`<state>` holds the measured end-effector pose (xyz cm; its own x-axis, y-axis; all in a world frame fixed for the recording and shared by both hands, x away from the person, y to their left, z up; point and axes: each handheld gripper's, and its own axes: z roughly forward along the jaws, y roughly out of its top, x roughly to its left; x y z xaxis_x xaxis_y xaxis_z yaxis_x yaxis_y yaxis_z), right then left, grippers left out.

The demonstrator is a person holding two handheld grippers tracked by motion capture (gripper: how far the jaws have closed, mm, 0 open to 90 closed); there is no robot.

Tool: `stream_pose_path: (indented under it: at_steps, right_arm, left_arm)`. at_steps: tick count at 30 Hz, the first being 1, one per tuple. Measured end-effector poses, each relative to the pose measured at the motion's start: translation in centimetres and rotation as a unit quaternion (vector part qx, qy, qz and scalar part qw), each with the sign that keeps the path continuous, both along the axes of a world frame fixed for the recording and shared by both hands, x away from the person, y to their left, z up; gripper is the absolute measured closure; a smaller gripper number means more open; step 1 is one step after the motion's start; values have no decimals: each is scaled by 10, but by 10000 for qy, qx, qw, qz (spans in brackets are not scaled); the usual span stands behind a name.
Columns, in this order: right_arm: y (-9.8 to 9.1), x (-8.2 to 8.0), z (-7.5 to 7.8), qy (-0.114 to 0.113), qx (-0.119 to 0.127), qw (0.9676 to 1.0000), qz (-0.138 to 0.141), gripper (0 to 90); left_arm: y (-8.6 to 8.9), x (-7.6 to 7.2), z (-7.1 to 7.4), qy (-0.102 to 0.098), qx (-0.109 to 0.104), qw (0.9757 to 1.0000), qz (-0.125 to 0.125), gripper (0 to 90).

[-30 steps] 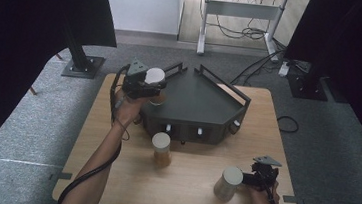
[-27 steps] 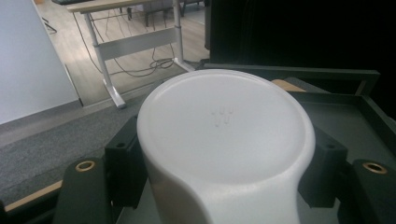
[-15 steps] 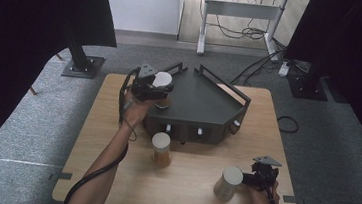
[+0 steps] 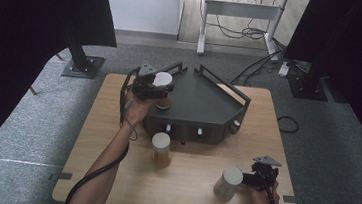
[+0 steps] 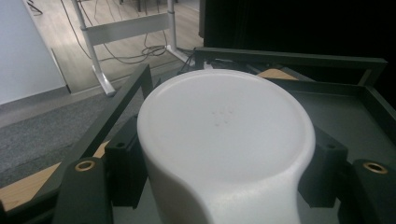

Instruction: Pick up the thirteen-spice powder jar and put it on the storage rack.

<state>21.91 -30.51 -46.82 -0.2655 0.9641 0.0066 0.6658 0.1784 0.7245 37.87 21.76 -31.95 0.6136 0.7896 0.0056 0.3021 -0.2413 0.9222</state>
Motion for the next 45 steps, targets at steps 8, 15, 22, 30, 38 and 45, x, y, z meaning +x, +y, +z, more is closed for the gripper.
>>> stream_pose_path:
  at_steps: [8, 15, 22, 30, 38, 45]
  right_arm:
    - [0, 0, 0, 1, 1, 10000, 0, 0]
    - [0, 0, 0, 1, 1, 10000, 1, 0]
    - [0, 0, 0, 1, 0, 10000, 1, 0]
    - [0, 0, 0, 1, 0, 10000, 1, 0]
    - [0, 0, 0, 1, 0, 10000, 1, 0]
    - [0, 0, 0, 0, -1, 10000, 3, 0]
  left_arm:
    - [-3, 2, 0, 3, 16, 10000, 28, 302]
    - [-6, -2, 0, -149, 148, 9997, 131, 215]
    - [-3, -1, 1, -161, 121, 9997, 160, 129]
    - [0, -4, 1, -210, 49, 9996, 164, 99]
    - [5, -11, 6, -312, -26, 9994, 157, 99]
    - [13, -20, 11, -372, -27, 9992, 158, 100]
